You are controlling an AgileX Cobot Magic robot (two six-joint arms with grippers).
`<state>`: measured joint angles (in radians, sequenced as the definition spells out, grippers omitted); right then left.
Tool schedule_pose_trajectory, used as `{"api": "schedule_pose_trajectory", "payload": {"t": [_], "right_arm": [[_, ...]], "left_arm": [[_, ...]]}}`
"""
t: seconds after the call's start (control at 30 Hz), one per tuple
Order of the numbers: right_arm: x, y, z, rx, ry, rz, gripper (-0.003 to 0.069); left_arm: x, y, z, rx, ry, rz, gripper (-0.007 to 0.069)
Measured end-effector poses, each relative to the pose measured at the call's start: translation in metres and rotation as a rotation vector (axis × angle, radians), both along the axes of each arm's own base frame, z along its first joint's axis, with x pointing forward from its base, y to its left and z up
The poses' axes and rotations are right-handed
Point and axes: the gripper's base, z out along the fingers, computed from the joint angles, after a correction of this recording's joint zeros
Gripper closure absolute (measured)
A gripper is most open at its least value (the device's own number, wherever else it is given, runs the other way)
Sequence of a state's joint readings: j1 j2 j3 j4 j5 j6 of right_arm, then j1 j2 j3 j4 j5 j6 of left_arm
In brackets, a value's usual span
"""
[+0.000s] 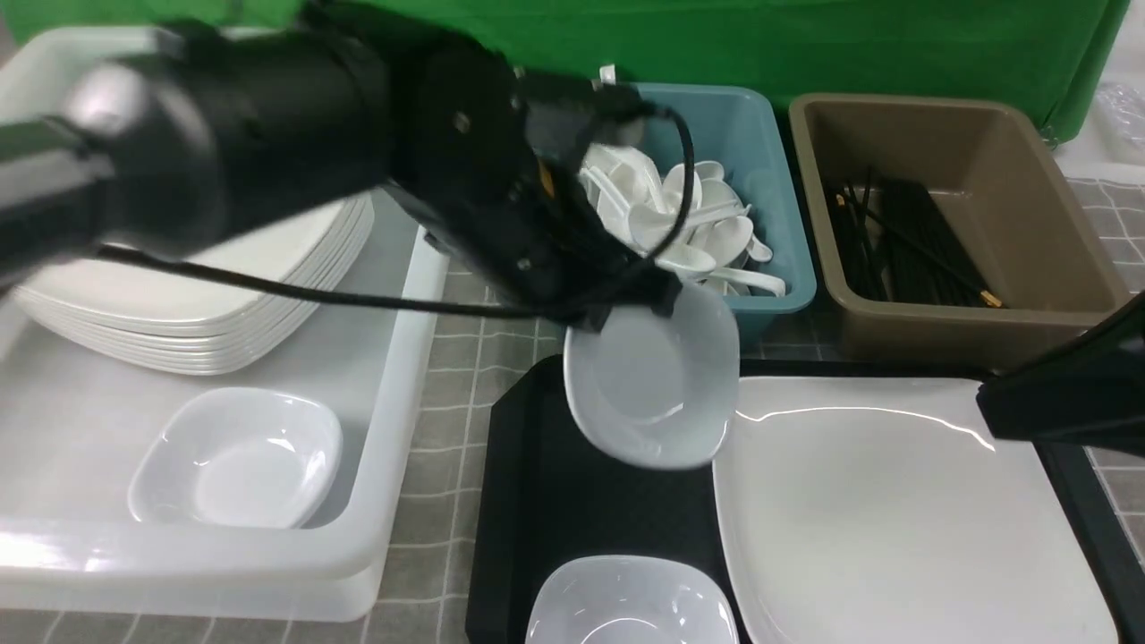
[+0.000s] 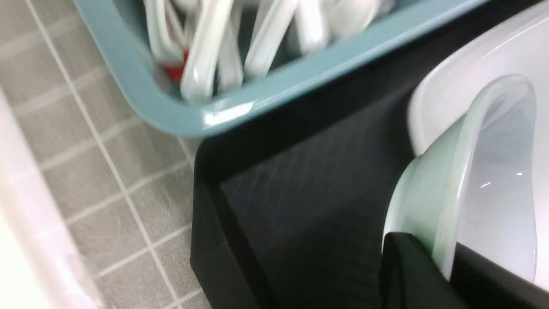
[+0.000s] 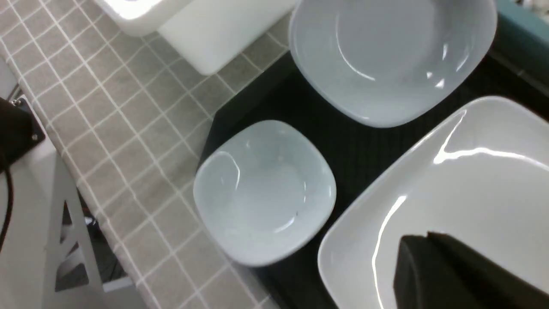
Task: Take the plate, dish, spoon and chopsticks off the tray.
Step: Use the left arm to put the small plate into the large storage box on the left
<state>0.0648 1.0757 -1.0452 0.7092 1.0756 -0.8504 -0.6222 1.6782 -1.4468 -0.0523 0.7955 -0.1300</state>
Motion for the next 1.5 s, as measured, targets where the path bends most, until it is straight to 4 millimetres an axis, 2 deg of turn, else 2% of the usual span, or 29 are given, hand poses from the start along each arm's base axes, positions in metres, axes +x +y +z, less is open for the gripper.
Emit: {"api": "schedule_pose_trajectory", "payload": {"t": [0.03, 0.07, 0.13, 0.17, 0.2, 0.27, 0.33, 0.37, 0.47, 0.53, 0.6, 0.7, 0.73, 0.87, 1.07, 1.33, 1.43, 1.5], "right_arm": [[0.0, 0.0, 0.001, 0.0, -0.003, 0.002, 0.0622], [0.0, 0.005, 0.01, 0.004, -0.041, 0.027, 0.0622], [-0.002, 0.017, 0.024, 0.014, -0.098, 0.084, 0.0626], [-0.002, 0.019, 0.025, 0.016, -0.104, 0.091, 0.0627], [-0.003, 0.032, 0.036, 0.03, -0.141, 0.141, 0.0632], [-0.003, 0.057, 0.049, 0.043, -0.183, 0.229, 0.0634], [-0.003, 0.078, 0.055, 0.036, -0.198, 0.281, 0.0634], [-0.001, 0.092, 0.057, 0.015, -0.203, 0.283, 0.0634], [0.002, 0.122, 0.055, -0.038, -0.205, 0.268, 0.0635], [0.003, 0.14, 0.053, -0.074, -0.213, 0.269, 0.0635], [0.003, 0.158, 0.051, -0.092, -0.217, 0.294, 0.0635], [0.002, 0.175, 0.05, -0.084, -0.224, 0.316, 0.0635], [0.004, 0.185, 0.048, -0.073, -0.23, 0.318, 0.0635], [0.009, 0.212, 0.041, -0.055, -0.249, 0.342, 0.0634], [0.013, 0.235, 0.027, -0.072, -0.236, 0.377, 0.0631], [0.014, 0.237, 0.026, -0.071, -0.247, 0.381, 0.0627], [0.014, 0.237, 0.026, -0.069, -0.25, 0.382, 0.0624], [0.014, 0.237, 0.027, -0.068, -0.252, 0.381, 0.0624]], "left_arm": [[-0.001, 0.001, 0.002, -0.003, -0.004, 0.002, 0.0592], [-0.008, 0.011, 0.023, -0.043, -0.04, 0.016, 0.0592], [-0.015, 0.034, 0.049, -0.097, -0.079, 0.065, 0.0592], [-0.015, 0.037, 0.051, -0.099, -0.083, 0.07, 0.0592], [-0.016, 0.058, 0.065, -0.12, -0.101, 0.121, 0.0592], [-0.018, 0.096, 0.078, -0.151, -0.099, 0.23, 0.0592], [-0.02, 0.121, 0.078, -0.17, -0.087, 0.302, 0.0592], [-0.024, 0.146, 0.078, -0.198, -0.082, 0.373, 0.0592], [-0.038, 0.182, 0.063, -0.268, -0.059, 0.504, 0.0592], [-0.051, 0.205, 0.044, -0.321, -0.047, 0.622, 0.0592], [-0.066, 0.224, 0.016, -0.363, -0.035, 0.747, 0.0592], [-0.078, 0.235, -0.009, -0.412, -0.029, 0.854, 0.0592], [-0.085, 0.238, -0.027, -0.43, -0.004, 0.902, 0.0592], [-0.095, 0.24, -0.06, -0.45, 0.035, 0.979, 0.0592], [-0.088, 0.246, -0.067, -0.444, -0.027, 1.024, 0.0564], [-0.077, 0.249, -0.081, -0.43, 0.004, 1.047, 0.0327], [-0.078, 0.247, -0.083, -0.419, 0.031, 1.022, 0.0263], [-0.079, 0.247, -0.083, -0.417, 0.039, 1.017, 0.0247]]}}
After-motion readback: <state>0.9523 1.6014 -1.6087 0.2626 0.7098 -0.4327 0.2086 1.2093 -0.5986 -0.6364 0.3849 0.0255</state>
